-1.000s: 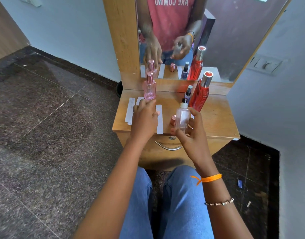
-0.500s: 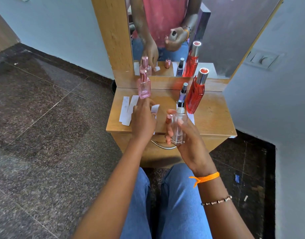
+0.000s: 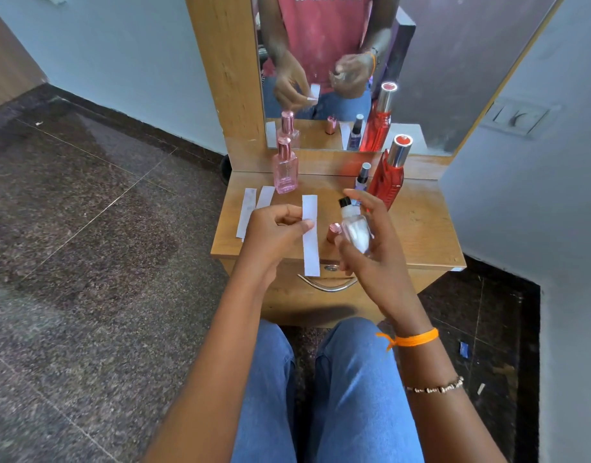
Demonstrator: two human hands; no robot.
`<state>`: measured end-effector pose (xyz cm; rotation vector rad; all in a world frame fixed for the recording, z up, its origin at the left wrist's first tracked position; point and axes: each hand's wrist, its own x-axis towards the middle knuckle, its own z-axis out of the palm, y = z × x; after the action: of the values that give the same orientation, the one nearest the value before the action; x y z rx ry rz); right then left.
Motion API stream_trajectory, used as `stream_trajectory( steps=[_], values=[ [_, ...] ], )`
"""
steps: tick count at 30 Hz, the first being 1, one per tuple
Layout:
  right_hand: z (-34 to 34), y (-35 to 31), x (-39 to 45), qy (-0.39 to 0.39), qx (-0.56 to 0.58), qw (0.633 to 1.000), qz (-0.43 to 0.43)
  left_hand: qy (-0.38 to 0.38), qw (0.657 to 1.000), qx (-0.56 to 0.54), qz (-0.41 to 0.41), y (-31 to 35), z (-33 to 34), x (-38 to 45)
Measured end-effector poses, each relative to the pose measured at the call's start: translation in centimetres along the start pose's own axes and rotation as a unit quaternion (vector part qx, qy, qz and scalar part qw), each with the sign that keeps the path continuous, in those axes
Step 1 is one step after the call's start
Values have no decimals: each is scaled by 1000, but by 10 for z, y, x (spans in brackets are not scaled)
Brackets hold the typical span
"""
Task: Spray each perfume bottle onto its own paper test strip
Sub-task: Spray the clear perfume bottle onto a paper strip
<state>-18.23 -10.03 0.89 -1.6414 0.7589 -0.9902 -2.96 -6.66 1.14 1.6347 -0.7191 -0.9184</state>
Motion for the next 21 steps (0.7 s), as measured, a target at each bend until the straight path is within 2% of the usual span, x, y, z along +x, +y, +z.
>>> stream_trajectory(
  steps=[2,4,7,12,21],
  values=[
    [-2,1,9,9,-162,984,-68,-37,998,-32,-35,4,-1,-4],
    [-3,0,15,0,-283,954,-101,-68,994,-61,-59,8,-1,-8],
    [-5,-3,19,-20,-389,913,-122,-96,989,-86,-71,11,1,-13],
    [-2,0,21,-39,-456,880,-130,-104,987,-99,-69,12,3,-18],
    [-3,2,17,-28,-450,881,-146,-95,990,-88,-58,17,4,-21]
  ],
)
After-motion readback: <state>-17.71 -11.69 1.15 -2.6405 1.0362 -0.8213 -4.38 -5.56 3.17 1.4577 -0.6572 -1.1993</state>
